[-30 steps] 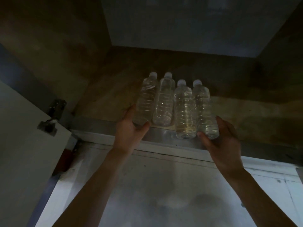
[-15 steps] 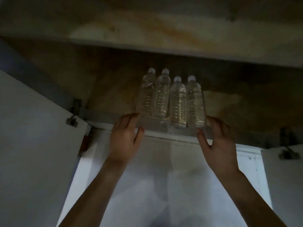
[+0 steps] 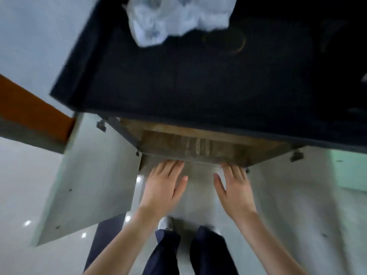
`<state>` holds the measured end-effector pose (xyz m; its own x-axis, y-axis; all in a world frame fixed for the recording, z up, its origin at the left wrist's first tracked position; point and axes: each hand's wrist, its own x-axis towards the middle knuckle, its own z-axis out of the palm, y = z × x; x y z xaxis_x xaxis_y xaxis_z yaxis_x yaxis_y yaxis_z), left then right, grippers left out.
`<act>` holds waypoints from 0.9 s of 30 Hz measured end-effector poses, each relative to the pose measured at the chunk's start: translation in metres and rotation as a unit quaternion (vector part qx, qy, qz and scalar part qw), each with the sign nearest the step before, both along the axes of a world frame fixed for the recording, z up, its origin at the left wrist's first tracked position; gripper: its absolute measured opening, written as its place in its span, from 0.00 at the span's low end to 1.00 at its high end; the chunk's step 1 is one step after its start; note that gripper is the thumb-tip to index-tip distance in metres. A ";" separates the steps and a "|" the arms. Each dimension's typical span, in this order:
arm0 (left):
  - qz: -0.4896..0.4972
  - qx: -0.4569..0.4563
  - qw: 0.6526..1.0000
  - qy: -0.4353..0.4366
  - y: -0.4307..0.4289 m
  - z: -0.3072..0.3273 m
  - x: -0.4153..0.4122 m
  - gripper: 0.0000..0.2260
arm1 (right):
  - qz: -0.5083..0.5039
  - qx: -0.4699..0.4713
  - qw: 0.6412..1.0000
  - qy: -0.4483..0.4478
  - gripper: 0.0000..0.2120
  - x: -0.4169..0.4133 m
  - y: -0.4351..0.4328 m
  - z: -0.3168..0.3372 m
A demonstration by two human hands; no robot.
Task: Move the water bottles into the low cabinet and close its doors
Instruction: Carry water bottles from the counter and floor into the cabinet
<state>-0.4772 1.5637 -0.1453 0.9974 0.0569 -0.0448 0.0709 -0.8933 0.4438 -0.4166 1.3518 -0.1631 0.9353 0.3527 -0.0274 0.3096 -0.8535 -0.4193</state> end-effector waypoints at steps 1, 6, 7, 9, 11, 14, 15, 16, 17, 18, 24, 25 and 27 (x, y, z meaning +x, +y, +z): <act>-0.009 -0.002 1.000 -0.013 -0.005 0.038 -0.003 0.23 | 0.004 0.010 1.000 -0.014 0.21 -0.004 -0.004 0.037; -0.046 0.003 0.995 -0.090 -0.028 0.185 -0.015 0.25 | 0.007 0.023 0.996 -0.083 0.24 -0.017 -0.021 0.180; -0.057 0.000 0.993 -0.106 -0.031 0.204 -0.017 0.25 | 0.005 0.024 0.994 -0.107 0.24 -0.019 -0.024 0.201; -0.083 -0.006 0.988 -0.128 -0.036 0.230 -0.021 0.25 | -0.008 0.026 0.989 -0.143 0.24 -0.029 -0.028 0.235; -0.106 -0.010 0.984 -0.139 -0.038 0.243 -0.028 0.26 | -0.029 0.029 0.985 -0.170 0.24 -0.047 -0.033 0.255; -0.149 -0.007 0.980 -0.131 -0.037 0.244 -0.039 0.27 | -0.079 0.020 0.980 -0.182 0.25 -0.086 -0.041 0.262; -0.166 0.000 0.979 -0.118 -0.036 0.240 -0.043 0.28 | -0.100 0.017 0.979 -0.178 0.25 -0.102 -0.043 0.258; -0.183 0.007 0.978 -0.105 -0.034 0.234 -0.050 0.29 | -0.124 0.015 0.977 -0.175 0.25 -0.120 -0.045 0.252; -0.200 0.016 0.976 -0.090 -0.032 0.224 -0.056 0.30 | -0.152 0.012 0.973 -0.171 0.24 -0.139 -0.047 0.245; -0.219 0.027 0.973 -0.072 -0.030 0.215 -0.062 0.30 | -0.181 0.009 0.969 -0.167 0.24 -0.157 -0.049 0.237; -0.339 0.043 0.940 -0.003 -0.048 0.182 -0.082 0.32 | -0.343 -0.033 0.933 -0.101 0.25 -0.256 -0.073 0.208; -0.356 0.037 0.934 -0.010 -0.057 0.183 -0.082 0.32 | -0.363 -0.041 0.926 -0.096 0.25 -0.267 -0.080 0.207; -0.386 0.025 0.922 -0.031 -0.082 0.189 -0.081 0.29 | -0.402 -0.049 0.909 -0.096 0.26 -0.285 -0.097 0.212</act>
